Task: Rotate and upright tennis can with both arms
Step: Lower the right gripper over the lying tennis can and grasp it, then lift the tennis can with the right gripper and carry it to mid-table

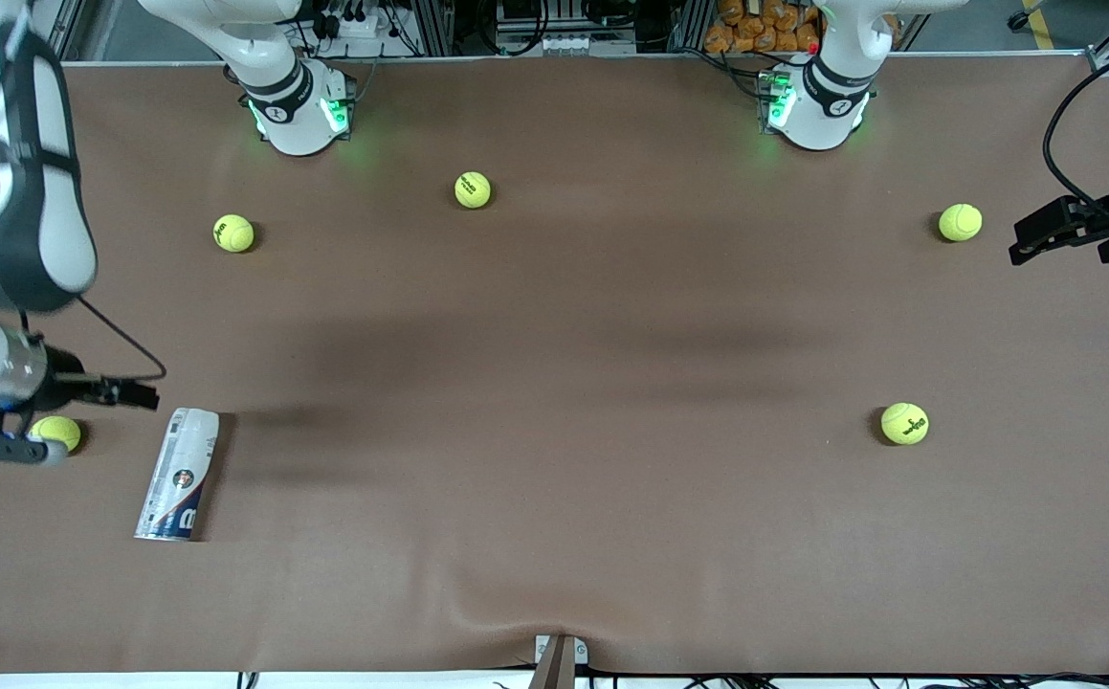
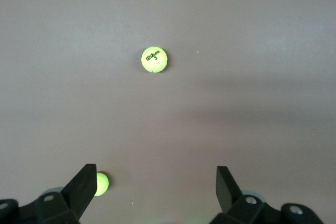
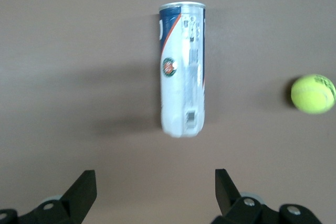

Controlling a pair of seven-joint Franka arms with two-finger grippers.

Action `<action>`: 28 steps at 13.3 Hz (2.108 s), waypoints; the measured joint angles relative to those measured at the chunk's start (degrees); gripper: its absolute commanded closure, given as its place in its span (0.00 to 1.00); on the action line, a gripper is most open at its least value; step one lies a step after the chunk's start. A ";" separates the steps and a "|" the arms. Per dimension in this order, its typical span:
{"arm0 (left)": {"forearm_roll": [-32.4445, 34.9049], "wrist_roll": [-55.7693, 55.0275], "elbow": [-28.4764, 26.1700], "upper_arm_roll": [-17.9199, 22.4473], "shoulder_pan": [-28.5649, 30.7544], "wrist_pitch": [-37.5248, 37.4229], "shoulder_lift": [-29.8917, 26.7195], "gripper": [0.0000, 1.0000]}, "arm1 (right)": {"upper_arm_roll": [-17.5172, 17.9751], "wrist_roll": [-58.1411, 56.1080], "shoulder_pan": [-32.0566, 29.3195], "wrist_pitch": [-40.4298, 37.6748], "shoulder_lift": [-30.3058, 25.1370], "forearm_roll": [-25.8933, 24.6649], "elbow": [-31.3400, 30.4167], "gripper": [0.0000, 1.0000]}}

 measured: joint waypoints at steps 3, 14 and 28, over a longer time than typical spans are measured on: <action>0.00 0.00 0.07 -0.01 -0.02 0.34 0.06 0.00 | -0.05 -2.82 -1.22 7.17 6.00 -0.04 0.11 0.00; 0.00 0.00 0.05 -0.05 -0.12 0.35 0.38 0.00 | -0.10 -4.78 -2.86 23.34 17.32 -4.12 0.25 0.00; 0.00 0.00 0.03 -0.06 -0.08 0.38 1.00 0.00 | -0.07 -4.71 -3.79 23.96 19.74 0.23 0.10 0.46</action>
